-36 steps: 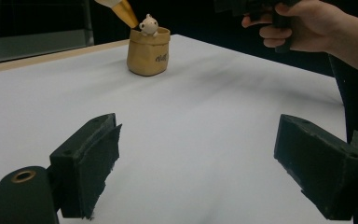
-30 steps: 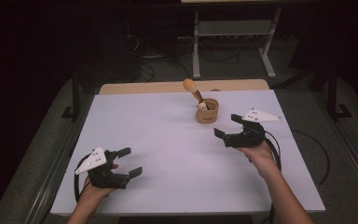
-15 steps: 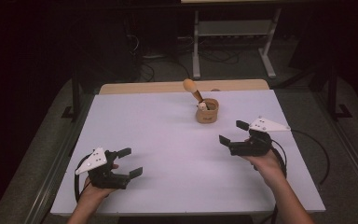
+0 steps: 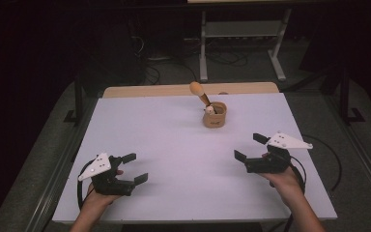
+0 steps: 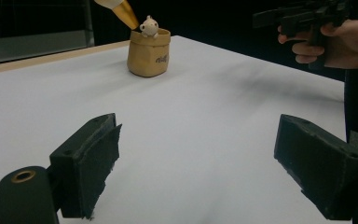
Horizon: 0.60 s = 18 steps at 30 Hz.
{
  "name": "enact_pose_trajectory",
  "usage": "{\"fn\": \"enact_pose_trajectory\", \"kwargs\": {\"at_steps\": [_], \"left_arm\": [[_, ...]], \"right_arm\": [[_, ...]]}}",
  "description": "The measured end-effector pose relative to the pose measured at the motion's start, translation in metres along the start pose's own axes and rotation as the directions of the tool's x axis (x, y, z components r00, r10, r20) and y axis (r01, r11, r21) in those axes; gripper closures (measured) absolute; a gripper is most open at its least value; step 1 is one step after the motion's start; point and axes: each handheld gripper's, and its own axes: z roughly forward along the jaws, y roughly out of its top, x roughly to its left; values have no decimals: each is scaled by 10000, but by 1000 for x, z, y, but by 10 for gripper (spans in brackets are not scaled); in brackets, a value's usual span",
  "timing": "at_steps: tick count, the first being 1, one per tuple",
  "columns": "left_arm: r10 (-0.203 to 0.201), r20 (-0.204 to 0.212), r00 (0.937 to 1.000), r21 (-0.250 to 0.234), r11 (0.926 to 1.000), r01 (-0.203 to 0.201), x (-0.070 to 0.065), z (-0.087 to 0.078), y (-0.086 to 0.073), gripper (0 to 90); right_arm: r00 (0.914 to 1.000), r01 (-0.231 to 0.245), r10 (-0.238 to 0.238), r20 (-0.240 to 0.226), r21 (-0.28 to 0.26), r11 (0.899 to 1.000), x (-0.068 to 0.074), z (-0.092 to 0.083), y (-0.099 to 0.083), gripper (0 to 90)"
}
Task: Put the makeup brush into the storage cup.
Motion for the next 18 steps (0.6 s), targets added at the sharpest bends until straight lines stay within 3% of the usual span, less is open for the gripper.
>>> {"fn": "enact_pose_trajectory", "kwargs": {"at_steps": [10,18], "left_arm": [[27,-29,10000,26,10000,-27,0,-1,1,134],[17,-12,10000,-4,10000,-17,-1,0,0,134]], "right_arm": [[9996,-219,220,153,-66,9997,2,-23,-14,21],[9997,-37,38,229,-48,10000,6,-36,-25,21]]}}
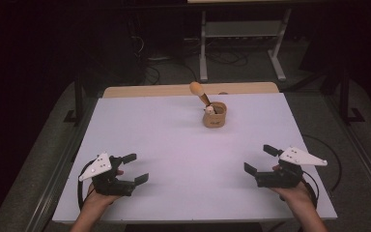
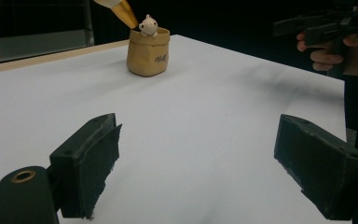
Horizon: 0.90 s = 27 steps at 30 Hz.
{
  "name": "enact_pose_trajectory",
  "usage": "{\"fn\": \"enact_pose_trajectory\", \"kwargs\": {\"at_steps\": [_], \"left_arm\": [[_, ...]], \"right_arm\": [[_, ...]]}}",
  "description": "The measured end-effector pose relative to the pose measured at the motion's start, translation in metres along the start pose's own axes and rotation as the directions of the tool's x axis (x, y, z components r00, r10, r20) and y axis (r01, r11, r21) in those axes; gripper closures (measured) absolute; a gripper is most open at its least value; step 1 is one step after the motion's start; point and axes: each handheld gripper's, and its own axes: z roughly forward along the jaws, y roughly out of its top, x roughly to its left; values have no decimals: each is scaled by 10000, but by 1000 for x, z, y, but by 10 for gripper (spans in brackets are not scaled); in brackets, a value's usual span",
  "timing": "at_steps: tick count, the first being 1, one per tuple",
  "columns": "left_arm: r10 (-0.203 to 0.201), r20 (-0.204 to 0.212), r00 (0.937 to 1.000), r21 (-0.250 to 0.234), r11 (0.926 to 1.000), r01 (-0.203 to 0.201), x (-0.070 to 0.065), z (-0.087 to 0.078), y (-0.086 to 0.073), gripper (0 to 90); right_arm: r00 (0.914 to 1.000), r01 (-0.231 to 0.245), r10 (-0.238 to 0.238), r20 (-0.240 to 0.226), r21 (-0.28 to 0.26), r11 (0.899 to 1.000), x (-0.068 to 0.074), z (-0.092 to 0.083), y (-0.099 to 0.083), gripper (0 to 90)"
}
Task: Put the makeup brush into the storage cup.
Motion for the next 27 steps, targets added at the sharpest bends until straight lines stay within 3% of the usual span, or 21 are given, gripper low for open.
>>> {"fn": "enact_pose_trajectory", "kwargs": {"at_steps": [11,27], "left_arm": [[15,-25,10000,7,10000,-15,-1,0,0,134],[53,42,10000,47,10000,-53,-2,2,1,134]], "right_arm": [[9999,-128,129,-23,81,9999,4,-5,-12,21],[9996,154,-140,-262,549,9984,7,1,-19,22]]}}
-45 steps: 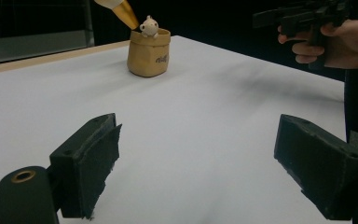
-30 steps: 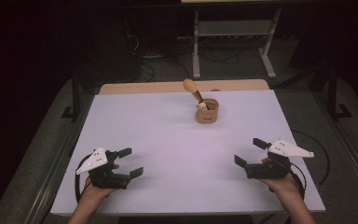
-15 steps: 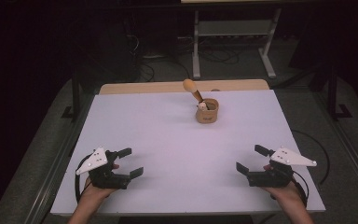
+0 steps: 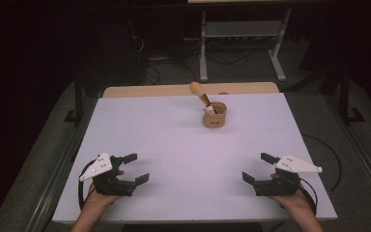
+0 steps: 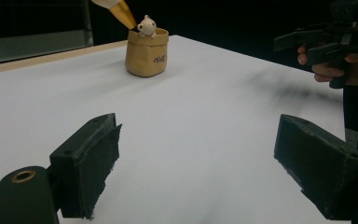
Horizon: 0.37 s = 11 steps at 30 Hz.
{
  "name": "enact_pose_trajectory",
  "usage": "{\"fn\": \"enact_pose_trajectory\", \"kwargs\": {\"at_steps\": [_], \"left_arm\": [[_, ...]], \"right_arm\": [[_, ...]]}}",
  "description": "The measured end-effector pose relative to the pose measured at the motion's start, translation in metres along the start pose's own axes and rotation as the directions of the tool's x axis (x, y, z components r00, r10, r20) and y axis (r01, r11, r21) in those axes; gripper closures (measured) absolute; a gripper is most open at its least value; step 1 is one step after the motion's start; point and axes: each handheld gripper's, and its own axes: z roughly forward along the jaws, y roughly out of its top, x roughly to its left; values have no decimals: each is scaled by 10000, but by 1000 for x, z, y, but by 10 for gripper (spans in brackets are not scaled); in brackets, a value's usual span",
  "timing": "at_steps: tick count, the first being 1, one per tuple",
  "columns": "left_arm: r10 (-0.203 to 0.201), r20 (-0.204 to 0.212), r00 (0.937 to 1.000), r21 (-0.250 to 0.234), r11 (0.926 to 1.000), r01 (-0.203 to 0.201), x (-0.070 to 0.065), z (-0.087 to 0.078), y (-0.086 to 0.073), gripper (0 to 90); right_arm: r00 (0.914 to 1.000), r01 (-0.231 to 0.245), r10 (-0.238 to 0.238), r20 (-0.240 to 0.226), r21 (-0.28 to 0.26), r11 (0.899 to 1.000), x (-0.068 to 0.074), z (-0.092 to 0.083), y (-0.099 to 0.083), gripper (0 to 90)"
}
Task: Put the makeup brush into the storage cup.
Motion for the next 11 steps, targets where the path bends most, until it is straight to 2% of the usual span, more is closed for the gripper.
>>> {"fn": "enact_pose_trajectory", "kwargs": {"at_steps": [11], "left_arm": [[64,8,10000,65,10000,-64,1,1,0,134]], "right_arm": [[9999,153,-153,24,-30,9999,1,-1,2,22]]}}
